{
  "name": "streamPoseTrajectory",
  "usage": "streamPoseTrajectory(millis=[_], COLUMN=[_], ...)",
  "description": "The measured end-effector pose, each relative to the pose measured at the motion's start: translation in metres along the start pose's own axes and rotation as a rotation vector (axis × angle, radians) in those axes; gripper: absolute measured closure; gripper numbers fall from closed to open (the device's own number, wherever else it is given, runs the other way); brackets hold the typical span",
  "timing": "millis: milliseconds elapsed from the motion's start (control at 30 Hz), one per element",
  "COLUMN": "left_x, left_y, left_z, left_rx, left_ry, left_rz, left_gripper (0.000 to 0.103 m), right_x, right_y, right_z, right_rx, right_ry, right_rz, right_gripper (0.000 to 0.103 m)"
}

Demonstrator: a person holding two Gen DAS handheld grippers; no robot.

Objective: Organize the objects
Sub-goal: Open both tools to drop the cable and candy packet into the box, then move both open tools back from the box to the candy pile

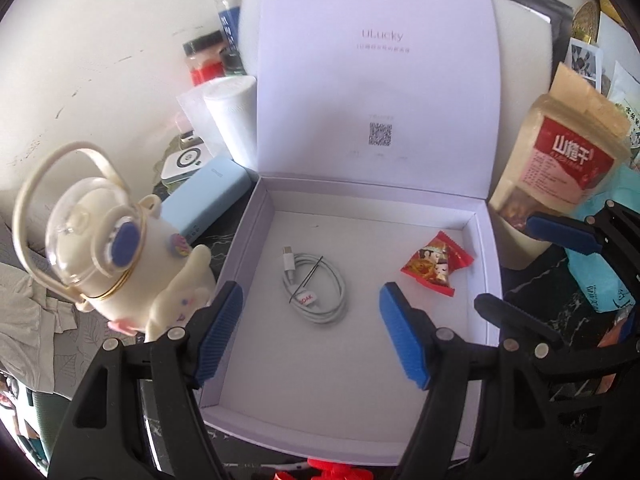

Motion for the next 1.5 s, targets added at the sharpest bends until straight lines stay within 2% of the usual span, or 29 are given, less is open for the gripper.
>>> streamPoseTrajectory(millis=[400,600,1033,1500], left_x=[-0.023,-0.041,-0.089,-0.150], left_y=[0.002,0.005,0.004,0.009], left_z=[0.068,0.097,0.137,0.153], left_rx=[0.028,0.049,0.074,0.082], left_ry=[-0.085,-0.123,-0.164,-0.157], left_rz=[0.016,0.027,0.045,0.079], left_gripper=[0.033,0.029,0.025,0.023], right_x=[-0.010,-0.022,-0.051,-0.087], right_y=[0.014,0.024,0.051,0.092], right_z=[0.055,0.082,0.129,0.147], right_rx=[-0.012,-0.012,-0.023,0.004], right_ry=[-0.068,-0.096,-0.137,-0.144], right_rz=[0.014,0.018,0.028,0.060], right_gripper=[0.038,0.038,0.038,0.035])
Point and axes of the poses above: each gripper's, at about its wrist camera, not at the fingertips, and z roughly against the way its jaws point, y to its left, x to its top, the point moved 4 cm from there along -z, roughly the way its jaws point, and after that the axes turned 5 degrees about y, right-handed, at the moved point
